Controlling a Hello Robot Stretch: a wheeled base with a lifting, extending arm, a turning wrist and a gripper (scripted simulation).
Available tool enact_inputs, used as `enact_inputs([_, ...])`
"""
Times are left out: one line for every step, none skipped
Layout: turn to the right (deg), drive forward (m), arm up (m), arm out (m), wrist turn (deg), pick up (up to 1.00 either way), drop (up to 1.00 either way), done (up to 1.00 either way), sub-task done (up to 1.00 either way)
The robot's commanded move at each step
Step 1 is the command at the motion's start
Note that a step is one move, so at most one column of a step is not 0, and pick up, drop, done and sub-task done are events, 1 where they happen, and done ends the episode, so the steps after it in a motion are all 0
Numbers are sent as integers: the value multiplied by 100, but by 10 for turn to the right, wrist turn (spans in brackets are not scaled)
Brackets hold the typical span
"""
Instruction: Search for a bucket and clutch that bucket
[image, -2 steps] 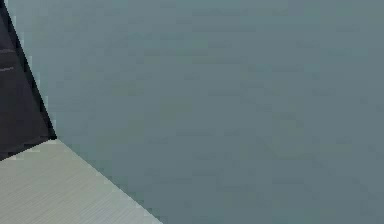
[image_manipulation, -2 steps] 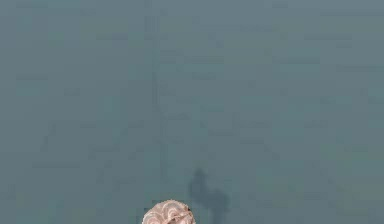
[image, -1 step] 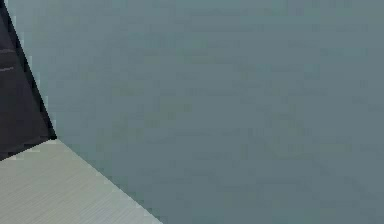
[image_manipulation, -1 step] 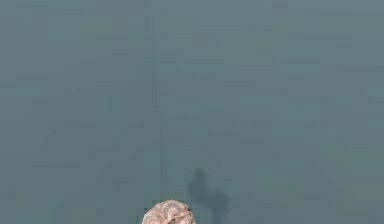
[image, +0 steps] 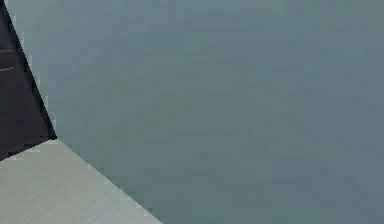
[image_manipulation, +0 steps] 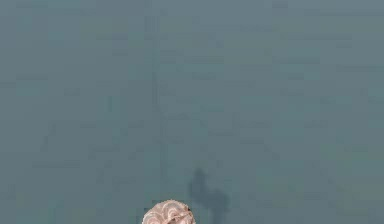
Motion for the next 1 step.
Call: enact_inputs([0,0,0,0,450,0,0,0,0])
